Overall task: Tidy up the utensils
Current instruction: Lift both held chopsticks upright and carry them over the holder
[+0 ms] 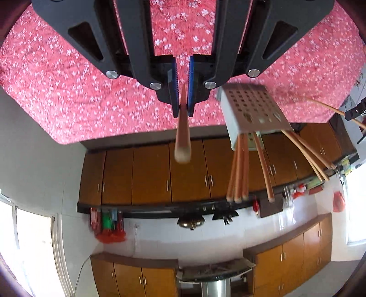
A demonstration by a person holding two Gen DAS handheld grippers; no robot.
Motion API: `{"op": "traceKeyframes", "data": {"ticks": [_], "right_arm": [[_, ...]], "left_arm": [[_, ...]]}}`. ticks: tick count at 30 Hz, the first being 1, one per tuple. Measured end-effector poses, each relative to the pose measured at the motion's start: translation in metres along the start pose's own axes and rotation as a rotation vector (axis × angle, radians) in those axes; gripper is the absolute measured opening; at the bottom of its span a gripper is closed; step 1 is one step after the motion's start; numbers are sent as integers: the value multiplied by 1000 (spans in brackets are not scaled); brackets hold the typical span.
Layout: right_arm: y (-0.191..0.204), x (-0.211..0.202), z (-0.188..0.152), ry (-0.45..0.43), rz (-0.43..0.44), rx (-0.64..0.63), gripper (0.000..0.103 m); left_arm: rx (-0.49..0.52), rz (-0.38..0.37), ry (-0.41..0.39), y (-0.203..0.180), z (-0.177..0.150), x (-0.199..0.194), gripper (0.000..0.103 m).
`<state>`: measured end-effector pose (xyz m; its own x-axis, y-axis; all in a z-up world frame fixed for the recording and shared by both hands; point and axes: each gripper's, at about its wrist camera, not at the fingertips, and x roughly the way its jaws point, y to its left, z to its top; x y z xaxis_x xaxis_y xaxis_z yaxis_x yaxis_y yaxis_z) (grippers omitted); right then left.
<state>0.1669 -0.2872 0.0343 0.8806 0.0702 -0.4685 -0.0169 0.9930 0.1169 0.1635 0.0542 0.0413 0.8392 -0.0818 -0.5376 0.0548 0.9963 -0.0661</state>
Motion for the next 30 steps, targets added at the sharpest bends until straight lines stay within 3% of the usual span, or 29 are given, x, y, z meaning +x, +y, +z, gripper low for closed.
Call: {"op": "traceKeyframes", "data": {"ticks": [5,15,21,26,30], "right_arm": [[8,-15,19,-30,73,28,8],[43,-70,76,-218,275,45,8],[61,-64,97,-303,275,33,8],[65,-47,102,-330,247,32,8],[66,-16,98,-275,206,18,8]], "left_arm": [[11,-69,-37,-8,18,-21,9],[59,-227,-136,-56,61,-68,9],[61,-226,-223,-80,91,-68,9],[69,-204,-184,-90,103,-40,9],[74,-188,-145,-91,100,-15,9]]}}
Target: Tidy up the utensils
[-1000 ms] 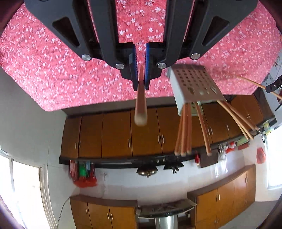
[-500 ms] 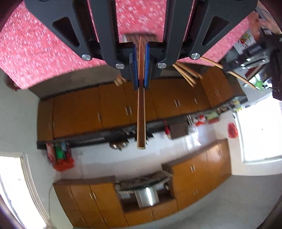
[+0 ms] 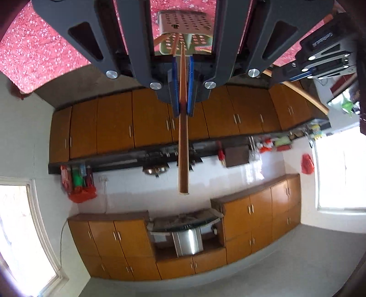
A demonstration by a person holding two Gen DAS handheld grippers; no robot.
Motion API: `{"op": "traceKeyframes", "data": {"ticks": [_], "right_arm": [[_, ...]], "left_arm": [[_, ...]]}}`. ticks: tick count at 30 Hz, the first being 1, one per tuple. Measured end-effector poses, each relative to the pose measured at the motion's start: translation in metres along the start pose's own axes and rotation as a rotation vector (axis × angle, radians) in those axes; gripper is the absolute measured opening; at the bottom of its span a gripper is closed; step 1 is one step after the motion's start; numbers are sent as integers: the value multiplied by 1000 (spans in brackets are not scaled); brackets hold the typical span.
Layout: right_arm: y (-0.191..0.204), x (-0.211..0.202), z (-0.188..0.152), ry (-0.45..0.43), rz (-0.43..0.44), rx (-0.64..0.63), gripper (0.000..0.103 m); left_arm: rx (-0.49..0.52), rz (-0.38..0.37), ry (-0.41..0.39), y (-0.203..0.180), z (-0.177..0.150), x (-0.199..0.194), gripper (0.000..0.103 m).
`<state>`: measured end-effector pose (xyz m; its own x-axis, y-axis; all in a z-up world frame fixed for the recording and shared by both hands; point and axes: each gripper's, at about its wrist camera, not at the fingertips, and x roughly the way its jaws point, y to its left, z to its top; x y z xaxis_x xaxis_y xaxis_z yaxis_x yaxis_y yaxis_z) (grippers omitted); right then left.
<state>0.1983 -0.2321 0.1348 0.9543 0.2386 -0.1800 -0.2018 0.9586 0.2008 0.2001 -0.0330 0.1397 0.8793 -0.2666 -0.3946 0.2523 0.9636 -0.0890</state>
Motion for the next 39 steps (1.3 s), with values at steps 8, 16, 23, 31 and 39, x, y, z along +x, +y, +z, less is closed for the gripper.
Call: {"op": "traceKeyframes", "data": {"ticks": [8,16,23,31,39], "right_arm": [[-10,19,-22,91,-21,13,8],[-14,2,-16,66,-30,12,26],[-16,-33,-10,7,-54,-16,68],[-8,-85,-33,-34,-139,-50,101],[-3,-114,-75,70,-178,-47,101]], "left_arm": [[-35,-12,54,12,-9,34,9],[-74,-22,-7,23,-6,15,31],[-86,18,-84,36,-14,-28,59],[10,168,-179,32,-56,-91,99],[18,259,-162,27,-114,-127,99]]}}
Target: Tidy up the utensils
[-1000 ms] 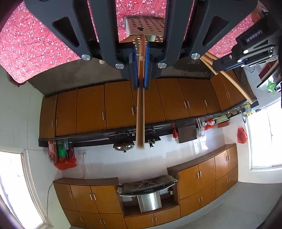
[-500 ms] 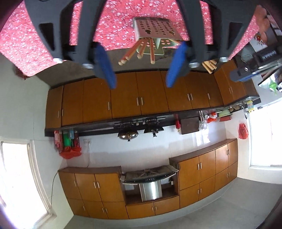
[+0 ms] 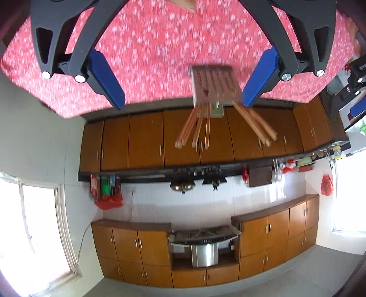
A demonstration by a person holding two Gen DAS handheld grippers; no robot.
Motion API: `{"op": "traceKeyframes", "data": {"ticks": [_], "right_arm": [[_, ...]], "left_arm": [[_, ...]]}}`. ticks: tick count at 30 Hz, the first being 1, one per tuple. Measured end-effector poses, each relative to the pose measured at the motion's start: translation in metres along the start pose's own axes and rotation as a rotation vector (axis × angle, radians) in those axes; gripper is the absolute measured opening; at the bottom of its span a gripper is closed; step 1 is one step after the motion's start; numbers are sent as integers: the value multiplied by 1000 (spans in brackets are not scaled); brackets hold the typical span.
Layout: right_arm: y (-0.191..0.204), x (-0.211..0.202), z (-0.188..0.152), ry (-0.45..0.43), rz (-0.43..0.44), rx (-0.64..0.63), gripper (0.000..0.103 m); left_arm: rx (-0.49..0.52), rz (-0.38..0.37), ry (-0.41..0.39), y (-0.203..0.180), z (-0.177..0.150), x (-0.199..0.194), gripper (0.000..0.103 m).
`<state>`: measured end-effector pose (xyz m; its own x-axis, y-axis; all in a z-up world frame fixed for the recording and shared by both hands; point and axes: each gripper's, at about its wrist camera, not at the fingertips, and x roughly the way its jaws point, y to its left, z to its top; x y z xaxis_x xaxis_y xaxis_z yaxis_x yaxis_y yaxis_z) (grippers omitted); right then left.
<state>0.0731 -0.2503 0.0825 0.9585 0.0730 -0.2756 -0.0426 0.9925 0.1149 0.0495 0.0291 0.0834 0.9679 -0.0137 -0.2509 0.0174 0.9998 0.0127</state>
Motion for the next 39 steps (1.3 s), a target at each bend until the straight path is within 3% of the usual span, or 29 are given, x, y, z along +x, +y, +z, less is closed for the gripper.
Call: {"op": "traceKeyframes", "data": {"ticks": [7,17,23,39], "right_arm": [[10,-24,-49,-16,-12,-71,101],[8,-25,-89,98,24,-44,101],[8,-23,-99,137,25,-35,101],[2,-22,-99,157,15,-10,101]], "left_arm": [[11,9,30,-5,-40,-15,99],[17,6,72,-12,-82,-26,99],[8,3,114,-14,-96,-23,99],[0,-9,139,-17,-97,-19,99]]}}
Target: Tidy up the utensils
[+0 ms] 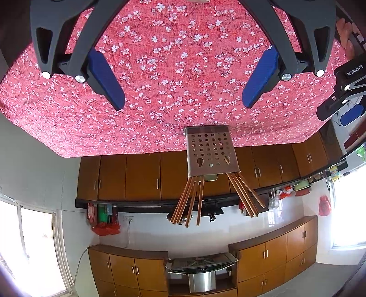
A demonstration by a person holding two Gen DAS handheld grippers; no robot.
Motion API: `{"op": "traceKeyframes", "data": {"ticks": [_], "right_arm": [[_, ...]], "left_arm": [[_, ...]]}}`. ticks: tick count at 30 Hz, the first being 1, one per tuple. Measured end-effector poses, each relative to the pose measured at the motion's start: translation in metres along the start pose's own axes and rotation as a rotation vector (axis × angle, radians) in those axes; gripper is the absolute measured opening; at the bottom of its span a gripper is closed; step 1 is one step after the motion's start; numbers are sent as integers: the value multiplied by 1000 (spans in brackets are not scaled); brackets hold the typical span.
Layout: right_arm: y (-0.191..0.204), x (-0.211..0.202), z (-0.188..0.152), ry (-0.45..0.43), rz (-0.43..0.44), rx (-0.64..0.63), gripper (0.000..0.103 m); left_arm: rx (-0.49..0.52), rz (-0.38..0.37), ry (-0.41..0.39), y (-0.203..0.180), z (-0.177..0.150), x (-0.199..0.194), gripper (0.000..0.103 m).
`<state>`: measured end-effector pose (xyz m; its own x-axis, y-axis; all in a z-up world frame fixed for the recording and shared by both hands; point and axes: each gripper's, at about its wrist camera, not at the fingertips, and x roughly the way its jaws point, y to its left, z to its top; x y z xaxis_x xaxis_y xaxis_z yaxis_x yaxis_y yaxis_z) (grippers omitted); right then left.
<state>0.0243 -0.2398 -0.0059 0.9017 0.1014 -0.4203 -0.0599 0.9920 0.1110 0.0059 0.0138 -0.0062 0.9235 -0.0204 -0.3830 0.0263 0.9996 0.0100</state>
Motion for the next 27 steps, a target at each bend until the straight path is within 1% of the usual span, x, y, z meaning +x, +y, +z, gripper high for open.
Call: {"op": "traceKeyframes", "data": {"ticks": [27], "right_arm": [[-3,0,1,-2,-8,5,101]], "left_arm": [[-10,-1,-3,-1,0,1,99]]}}
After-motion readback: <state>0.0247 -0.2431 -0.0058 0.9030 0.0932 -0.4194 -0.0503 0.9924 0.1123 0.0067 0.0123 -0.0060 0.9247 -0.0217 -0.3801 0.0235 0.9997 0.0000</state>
